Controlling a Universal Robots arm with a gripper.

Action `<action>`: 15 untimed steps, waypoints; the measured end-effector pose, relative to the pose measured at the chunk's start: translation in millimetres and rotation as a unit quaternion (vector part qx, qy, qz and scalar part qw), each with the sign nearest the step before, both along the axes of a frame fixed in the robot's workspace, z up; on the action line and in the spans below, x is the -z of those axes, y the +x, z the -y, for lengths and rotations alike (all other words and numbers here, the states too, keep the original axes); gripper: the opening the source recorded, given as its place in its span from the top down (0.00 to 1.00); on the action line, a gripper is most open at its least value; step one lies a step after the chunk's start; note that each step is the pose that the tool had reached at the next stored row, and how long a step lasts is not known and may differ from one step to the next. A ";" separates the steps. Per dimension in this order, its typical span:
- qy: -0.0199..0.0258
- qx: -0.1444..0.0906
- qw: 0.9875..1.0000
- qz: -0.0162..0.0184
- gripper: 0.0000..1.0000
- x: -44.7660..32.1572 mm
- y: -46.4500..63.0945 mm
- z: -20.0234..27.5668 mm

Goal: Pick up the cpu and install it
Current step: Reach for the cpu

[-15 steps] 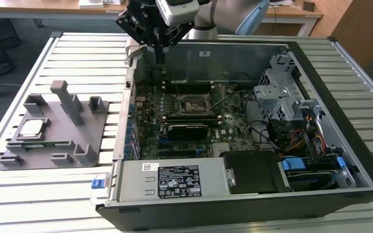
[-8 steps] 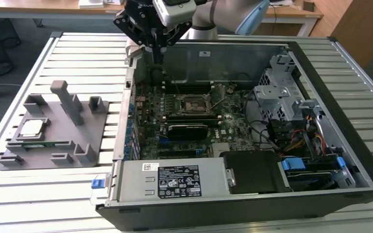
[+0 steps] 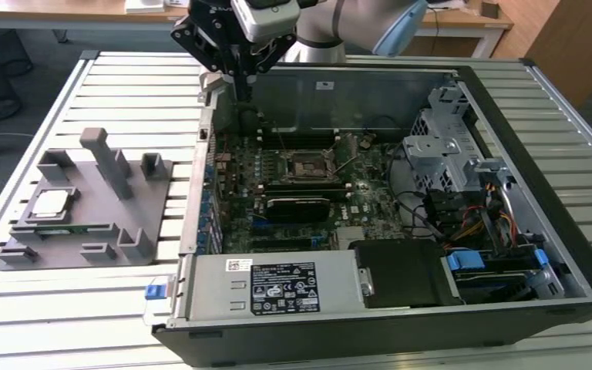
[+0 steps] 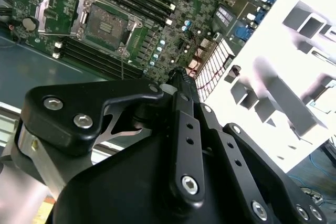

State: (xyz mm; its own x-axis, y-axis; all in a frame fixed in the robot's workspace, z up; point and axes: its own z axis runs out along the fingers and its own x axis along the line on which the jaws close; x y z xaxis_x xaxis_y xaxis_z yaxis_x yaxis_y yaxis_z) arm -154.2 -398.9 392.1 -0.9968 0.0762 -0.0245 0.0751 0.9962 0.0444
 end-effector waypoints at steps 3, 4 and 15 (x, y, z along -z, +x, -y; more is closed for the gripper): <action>0.000 0.000 1.000 0.000 0.89 0.1 -2.8 0.0; 0.000 0.000 1.000 0.000 0.89 0.3 -3.7 0.0; 0.000 0.000 1.000 0.000 0.89 1.2 -18.6 0.0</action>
State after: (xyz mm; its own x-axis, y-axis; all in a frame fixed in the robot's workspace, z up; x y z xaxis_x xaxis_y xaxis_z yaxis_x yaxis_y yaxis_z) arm -172.7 -398.9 390.8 -0.9968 0.0762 -0.0244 0.0751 0.9962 0.0444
